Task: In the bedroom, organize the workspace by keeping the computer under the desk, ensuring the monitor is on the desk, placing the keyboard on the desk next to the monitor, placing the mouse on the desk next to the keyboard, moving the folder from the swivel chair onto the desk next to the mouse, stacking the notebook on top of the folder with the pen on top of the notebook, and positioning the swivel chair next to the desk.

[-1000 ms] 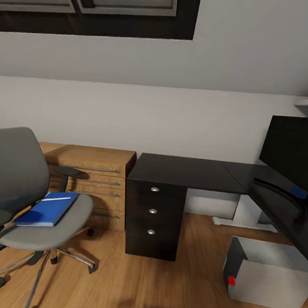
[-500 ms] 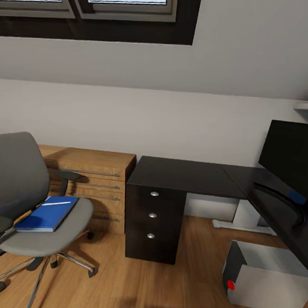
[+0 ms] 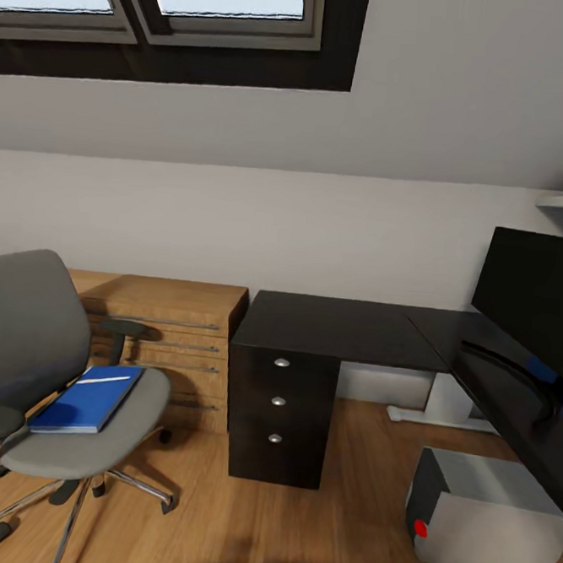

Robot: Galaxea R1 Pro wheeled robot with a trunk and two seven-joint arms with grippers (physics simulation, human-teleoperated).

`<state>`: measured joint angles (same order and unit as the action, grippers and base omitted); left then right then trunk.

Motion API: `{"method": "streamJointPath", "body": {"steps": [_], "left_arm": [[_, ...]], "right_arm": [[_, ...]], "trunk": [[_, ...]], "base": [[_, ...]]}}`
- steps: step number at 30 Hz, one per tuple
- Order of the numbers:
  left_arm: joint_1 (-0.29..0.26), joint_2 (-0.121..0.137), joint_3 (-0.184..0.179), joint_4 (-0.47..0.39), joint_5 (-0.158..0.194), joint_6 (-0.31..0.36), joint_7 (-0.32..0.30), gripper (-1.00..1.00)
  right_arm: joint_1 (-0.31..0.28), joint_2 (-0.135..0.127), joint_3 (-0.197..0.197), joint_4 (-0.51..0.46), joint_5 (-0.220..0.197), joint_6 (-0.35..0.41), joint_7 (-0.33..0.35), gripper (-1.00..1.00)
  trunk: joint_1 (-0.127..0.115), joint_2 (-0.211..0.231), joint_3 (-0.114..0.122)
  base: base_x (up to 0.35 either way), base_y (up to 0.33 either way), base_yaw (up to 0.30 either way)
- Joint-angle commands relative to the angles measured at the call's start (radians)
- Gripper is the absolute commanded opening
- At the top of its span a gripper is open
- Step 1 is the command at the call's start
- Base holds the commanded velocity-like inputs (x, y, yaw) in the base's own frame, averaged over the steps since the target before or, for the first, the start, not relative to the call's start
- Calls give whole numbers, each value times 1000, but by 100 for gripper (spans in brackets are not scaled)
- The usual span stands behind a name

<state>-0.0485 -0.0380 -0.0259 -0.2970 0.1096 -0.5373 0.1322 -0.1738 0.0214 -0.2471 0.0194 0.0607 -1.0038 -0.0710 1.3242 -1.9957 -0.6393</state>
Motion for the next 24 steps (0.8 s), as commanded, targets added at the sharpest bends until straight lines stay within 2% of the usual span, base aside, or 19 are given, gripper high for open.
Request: {"method": "streamJointPath", "body": {"steps": [1, 4, 9, 19, 24], "left_arm": [[-1, 0, -3, 5, 9, -4, 0, 100], [-1, 1, -3, 16, 10, -3, 0, 100], [-1, 2, -3, 21, 10, -4, 1, 100], [-1, 0, -3, 20, 11, -3, 3, 100], [-1, -3, -3, 20, 10, -3, 3, 100]], "right_arm": [[-1, 0, -1, 2, 7, 6, -8, 100], [-1, 0, -1, 2, 7, 50, -9, 100], [-1, 1, -1, 2, 7, 82, -9, 100], [-1, 1, -1, 1, 7, 98, -9, 100], [-1, 0, -1, 1, 7, 99, -9, 100]], "trunk": [[-4, 7, 2], [-16, 28, 12], [-35, 63, 27], [-73, 133, 59], [-92, 168, 74]], "base": [[0, 0, 0], [0, 0, 0], [0, 0, 0], [-1, -1, 0], [-143, -117, 0]]}}
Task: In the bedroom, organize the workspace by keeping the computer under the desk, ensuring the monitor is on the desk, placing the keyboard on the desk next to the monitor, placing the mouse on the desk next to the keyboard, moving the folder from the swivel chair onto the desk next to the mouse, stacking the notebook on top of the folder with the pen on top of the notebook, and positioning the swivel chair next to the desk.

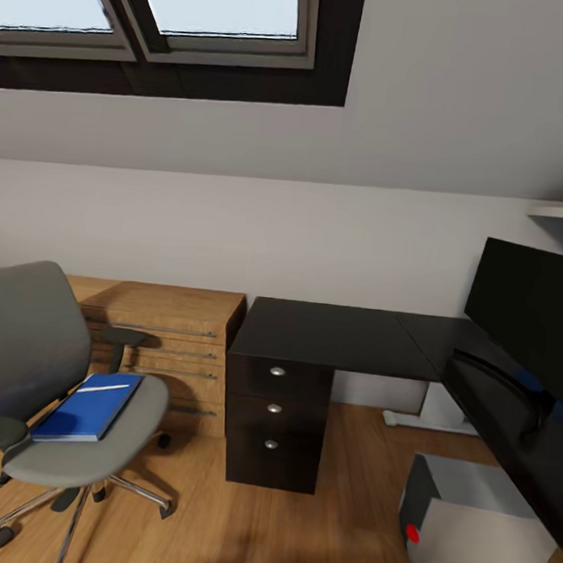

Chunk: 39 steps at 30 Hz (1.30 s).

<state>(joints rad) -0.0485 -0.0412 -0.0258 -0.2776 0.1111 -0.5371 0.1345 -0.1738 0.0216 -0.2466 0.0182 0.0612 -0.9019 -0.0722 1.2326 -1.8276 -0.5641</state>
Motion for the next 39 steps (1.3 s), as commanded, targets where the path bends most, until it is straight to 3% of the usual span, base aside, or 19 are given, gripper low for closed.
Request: {"method": "streamJointPath", "body": {"steps": [1, 13, 27, 39], "left_arm": [[-1, 0, -3, 0, 9, -4, 0, 100], [-1, -2, -3, 0, 9, -5, -1, 100], [-1, -1, -3, 0, 9, -5, 0, 100], [-1, 0, -3, 0, 10, -4, 0, 100]], "right_arm": [[-1, 0, -1, 2, 7, -3, -8, 100], [-1, 0, 0, 2, 8, -3, -8, 100], [-1, 1, 0, 2, 8, -2, -6, 100], [-1, 1, 0, 2, 9, 1, -5, 100]], "trunk": [[-4, 7, 2], [-50, 91, 40], [-104, 189, 84], [-150, 273, 121]], "base": [[-210, -171, 0], [-256, -183, 0], [-322, -26, 0], [-69, 0, -38]]}}
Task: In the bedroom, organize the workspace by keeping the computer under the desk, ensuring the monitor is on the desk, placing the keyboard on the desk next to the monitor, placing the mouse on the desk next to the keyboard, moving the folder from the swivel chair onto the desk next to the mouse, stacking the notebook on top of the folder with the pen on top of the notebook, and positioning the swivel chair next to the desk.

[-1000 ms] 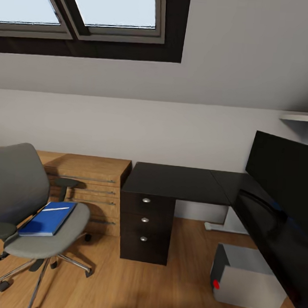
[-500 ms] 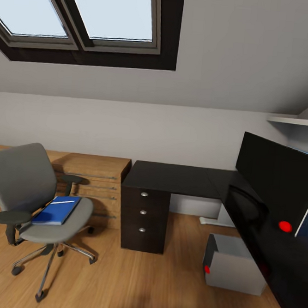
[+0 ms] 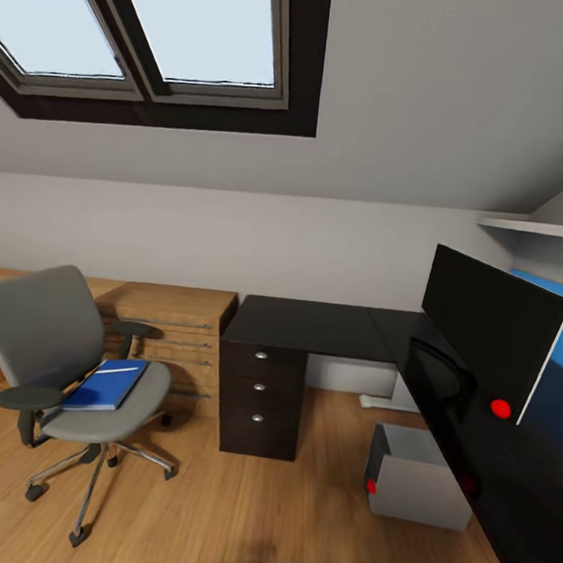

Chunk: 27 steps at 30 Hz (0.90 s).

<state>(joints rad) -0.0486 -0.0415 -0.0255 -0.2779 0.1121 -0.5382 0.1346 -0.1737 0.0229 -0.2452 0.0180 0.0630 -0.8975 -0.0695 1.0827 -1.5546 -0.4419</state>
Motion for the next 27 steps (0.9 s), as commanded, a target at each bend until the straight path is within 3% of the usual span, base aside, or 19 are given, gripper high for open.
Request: {"method": "streamJointPath", "body": {"steps": [1, 10, 27], "left_arm": [[-1, 0, -3, 1, 9, -3, 0, 100], [-1, -2, -3, 1, 8, -4, -1, 100], [-1, -1, -3, 2, 9, -3, 0, 100]], "right_arm": [[-1, 0, -2, 2, 7, -3, -7, 100], [-1, 1, -1, 2, 8, -2, -5, 100], [-1, 2, 1, 2, 8, 60, -6, 100]], "trunk": [[-4, 7, 2], [-39, 70, 28], [-104, 189, 58]], "base": [[-8, 0, -136], [-2, 0, -64], [-41, 0, 63]]}}
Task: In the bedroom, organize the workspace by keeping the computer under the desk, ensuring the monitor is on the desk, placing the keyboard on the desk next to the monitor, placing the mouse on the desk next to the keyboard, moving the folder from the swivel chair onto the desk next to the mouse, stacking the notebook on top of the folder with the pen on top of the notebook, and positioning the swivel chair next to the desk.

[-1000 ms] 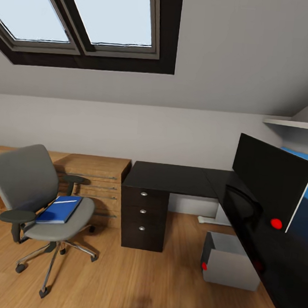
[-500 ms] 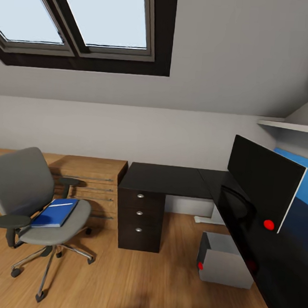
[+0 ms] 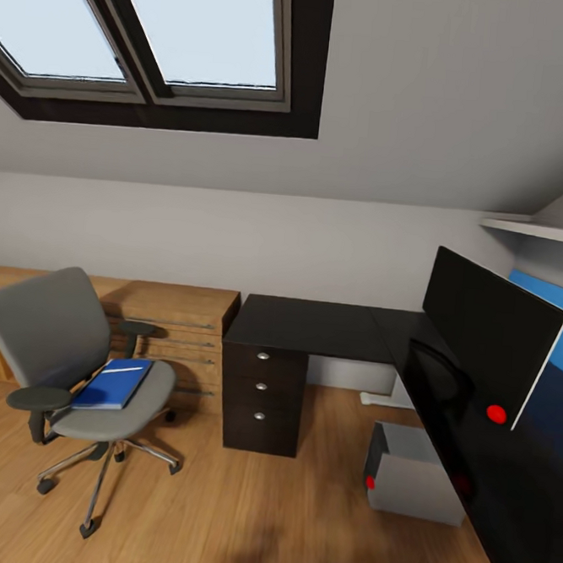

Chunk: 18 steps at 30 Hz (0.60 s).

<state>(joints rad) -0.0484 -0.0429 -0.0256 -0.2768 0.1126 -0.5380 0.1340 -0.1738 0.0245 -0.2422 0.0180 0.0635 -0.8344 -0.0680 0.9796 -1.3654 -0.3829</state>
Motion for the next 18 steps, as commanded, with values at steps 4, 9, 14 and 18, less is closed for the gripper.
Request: {"method": "streamJointPath", "body": {"steps": [4, 9, 14, 18], "left_arm": [[-1, 0, -3, 1, 9, -5, 1, 100], [-1, 0, -2, 1, 9, -5, 1, 100], [-1, 0, -2, 1, 9, -5, 0, 100], [-1, 1, -2, 1, 9, -6, 0, 100]], "right_arm": [[-1, 0, -2, 2, 7, -2, -7, 100], [-1, 0, -3, 2, 7, -3, -7, 100], [-1, 0, -3, 2, 7, -3, -8, 100], [-1, 0, -3, 2, 7, -3, -8, 100]], "trunk": [[-16, 28, 5], [-35, 63, 14], [-54, 98, 22], [-58, 105, 19]], "base": [[-282, 0, 74], [-326, 0, 72], [-340, 0, 41], [-314, 0, 6]]}}
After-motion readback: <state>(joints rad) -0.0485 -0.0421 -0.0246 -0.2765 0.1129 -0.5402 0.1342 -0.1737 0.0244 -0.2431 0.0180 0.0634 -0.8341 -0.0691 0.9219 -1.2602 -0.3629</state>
